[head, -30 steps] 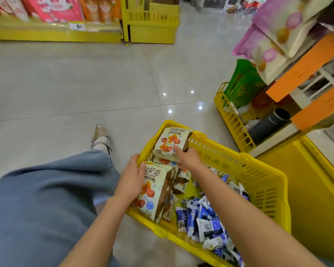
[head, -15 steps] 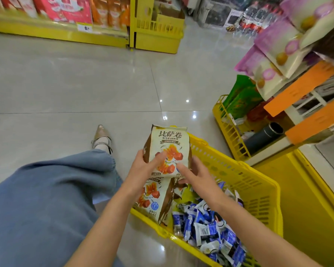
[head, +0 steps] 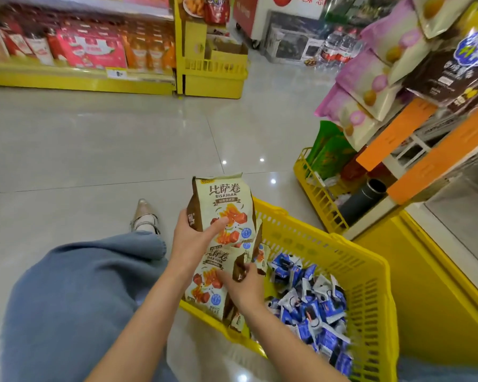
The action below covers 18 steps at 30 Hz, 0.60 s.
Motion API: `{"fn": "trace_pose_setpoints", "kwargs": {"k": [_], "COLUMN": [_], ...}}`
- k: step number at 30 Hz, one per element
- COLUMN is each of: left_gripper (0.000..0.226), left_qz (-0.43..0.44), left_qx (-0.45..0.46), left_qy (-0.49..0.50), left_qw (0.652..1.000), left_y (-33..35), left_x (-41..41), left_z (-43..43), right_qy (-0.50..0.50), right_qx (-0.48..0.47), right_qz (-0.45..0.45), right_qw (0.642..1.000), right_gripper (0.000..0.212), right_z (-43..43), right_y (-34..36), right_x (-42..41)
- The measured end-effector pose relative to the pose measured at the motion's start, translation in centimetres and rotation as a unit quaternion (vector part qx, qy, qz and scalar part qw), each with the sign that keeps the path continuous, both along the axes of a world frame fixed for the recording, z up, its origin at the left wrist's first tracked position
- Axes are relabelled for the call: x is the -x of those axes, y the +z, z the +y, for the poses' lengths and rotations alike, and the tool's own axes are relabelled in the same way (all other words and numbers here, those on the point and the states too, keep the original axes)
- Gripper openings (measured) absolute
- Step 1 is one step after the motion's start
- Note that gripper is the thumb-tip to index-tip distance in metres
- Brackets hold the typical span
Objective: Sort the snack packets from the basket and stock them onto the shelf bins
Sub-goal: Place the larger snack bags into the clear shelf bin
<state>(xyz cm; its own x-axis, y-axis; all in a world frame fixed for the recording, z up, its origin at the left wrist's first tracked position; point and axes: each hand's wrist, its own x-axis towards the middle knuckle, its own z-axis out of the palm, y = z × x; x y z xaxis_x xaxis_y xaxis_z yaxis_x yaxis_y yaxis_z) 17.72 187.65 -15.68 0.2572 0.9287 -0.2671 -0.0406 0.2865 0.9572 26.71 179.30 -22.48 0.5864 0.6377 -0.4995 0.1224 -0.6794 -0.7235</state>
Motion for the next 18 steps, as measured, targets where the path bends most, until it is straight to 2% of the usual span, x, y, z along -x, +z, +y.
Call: {"fn": "trace_pose_setpoints", "kwargs": {"k": [3,6,13,18], "left_gripper": [0.058,0.053,0.046,0.05], "left_qz": [0.003,0.015,-0.032,-0.084], "left_qx": [-0.021,-0.06,-0.108,-0.14], "left_qy": [-0.008,-0.033,-0.138,-0.241], "left_qw": [1.0,0.998,0.984,0.957], "left_y": [0.8,2.0,5.8,9.2], "left_x": [-0.5,-2.0,-9.9,-18.2], "left_z": [-0.1,-0.5,-3.4,-8.1], "right_qy": [0.021,0.019,-0.112,-0.234], "right_qx": [-0.041,-0.05,-0.091,-0.138], "right_qz": [0.015,0.014,-0.01,-0.065], "right_qw": [0.999,0.998,0.989,0.96], "right_gripper": [0.054,0.053,0.052,0.062], "right_z": [-0.7,-1.4,-6.2,-13.5], "right_y": [0.5,1.1,6.3,13.4], "right_x": [-0.1,-0.9,-9.9,-18.5]}}
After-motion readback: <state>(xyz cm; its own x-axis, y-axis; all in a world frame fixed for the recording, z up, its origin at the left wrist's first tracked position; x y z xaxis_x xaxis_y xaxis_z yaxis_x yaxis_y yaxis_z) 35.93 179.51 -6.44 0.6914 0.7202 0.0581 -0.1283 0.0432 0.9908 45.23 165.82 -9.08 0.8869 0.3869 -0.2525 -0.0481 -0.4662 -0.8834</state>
